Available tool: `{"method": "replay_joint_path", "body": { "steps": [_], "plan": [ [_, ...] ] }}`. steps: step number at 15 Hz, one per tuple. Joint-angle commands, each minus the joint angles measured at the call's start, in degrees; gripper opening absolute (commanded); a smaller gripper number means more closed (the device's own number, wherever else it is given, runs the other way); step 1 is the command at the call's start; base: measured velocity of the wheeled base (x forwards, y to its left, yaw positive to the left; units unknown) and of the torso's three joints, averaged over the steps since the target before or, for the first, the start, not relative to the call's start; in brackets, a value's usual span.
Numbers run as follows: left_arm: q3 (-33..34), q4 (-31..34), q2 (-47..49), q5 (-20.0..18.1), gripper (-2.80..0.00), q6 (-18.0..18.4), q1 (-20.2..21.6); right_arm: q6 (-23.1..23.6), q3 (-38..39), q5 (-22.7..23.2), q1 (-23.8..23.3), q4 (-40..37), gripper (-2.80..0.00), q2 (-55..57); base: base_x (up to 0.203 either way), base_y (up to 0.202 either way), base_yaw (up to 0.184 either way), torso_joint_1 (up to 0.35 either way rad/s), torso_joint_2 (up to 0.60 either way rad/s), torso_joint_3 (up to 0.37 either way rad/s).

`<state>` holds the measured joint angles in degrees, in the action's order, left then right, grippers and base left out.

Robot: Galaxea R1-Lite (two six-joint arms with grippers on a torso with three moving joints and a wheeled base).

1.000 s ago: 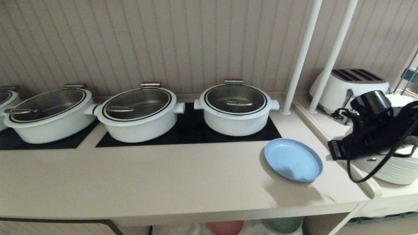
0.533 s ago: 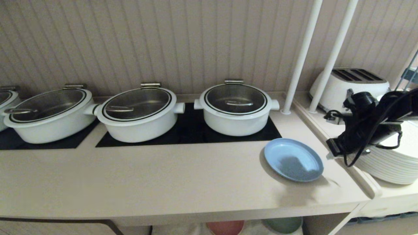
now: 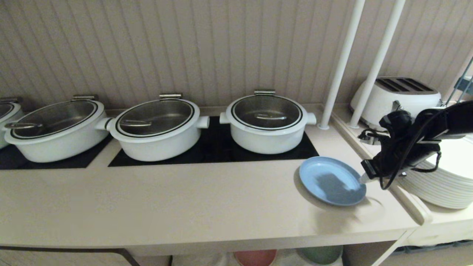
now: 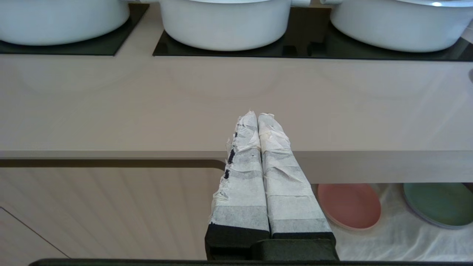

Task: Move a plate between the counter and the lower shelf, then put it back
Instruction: Pick up the plate

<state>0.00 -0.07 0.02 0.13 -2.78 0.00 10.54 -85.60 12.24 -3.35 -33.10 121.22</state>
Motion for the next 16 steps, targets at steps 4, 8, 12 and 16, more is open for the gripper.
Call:
{"method": "replay_joint_path", "body": {
  "steps": [4,8,12,16],
  "plan": [
    [0.0,0.0,0.0,0.0,-2.8,0.0,0.0,0.3,-1.6,0.0,0.0,-0.5,0.0,0.3,0.0,0.0,0.0,0.0,0.0,0.0],
    [0.0,0.0,0.0,0.0,-2.8,0.0,0.0,0.2,-4.3,-0.2,0.1,-0.7,0.0,1.3,0.0,0.0,0.0,0.0,0.0,0.0],
    [0.0,0.0,0.0,0.0,-2.8,0.0,0.0,0.4,-6.4,-0.3,0.4,-0.3,0.0,4.4,0.0,0.0,0.0,0.0,0.0,0.0],
    [0.0,0.0,0.0,0.0,-2.8,0.0,0.0,0.4,-8.0,-0.3,0.3,-0.1,0.0,7.0,0.0,0.0,0.0,0.0,0.0,0.0]
  ]
}}
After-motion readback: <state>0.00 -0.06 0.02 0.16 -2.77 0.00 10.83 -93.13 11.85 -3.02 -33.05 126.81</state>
